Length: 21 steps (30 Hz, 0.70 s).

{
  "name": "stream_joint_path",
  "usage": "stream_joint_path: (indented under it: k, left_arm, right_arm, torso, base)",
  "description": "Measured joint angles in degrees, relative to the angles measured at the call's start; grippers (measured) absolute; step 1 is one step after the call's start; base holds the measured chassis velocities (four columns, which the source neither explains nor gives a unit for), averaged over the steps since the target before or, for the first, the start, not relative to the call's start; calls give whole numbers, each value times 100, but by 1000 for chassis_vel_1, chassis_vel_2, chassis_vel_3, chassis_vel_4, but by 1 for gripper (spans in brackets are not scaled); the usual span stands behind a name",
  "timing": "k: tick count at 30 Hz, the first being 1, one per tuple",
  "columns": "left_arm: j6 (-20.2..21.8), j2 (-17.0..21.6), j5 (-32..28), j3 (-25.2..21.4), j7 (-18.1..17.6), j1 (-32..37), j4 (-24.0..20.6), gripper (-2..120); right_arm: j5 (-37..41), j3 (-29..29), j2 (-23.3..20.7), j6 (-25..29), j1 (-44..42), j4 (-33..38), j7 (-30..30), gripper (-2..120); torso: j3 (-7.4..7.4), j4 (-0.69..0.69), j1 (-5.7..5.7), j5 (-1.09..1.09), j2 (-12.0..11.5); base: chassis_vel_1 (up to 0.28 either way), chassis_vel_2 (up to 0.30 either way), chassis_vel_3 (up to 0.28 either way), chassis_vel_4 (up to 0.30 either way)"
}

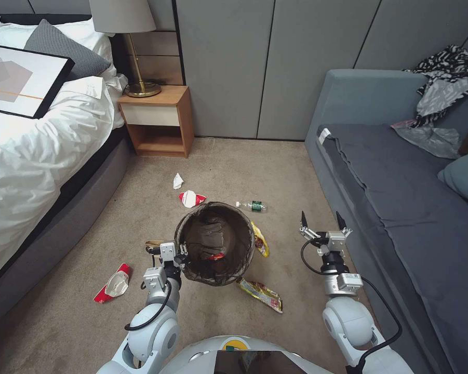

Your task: Pick up the trash bin, then pick up the garbage from the floor and place it into the trash bin.

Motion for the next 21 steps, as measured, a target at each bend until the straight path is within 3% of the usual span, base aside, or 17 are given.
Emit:
stream_joint_path:
  k: [21]
  left_arm:
    - [-11, 25, 0, -22, -5, 38, -22, 2]
  right_arm:
    - [137, 26, -256, -222, -152, 116, 19, 100]
  torso:
    - [1, 1, 0, 0, 0]
  base:
    - [0, 0, 0, 0]
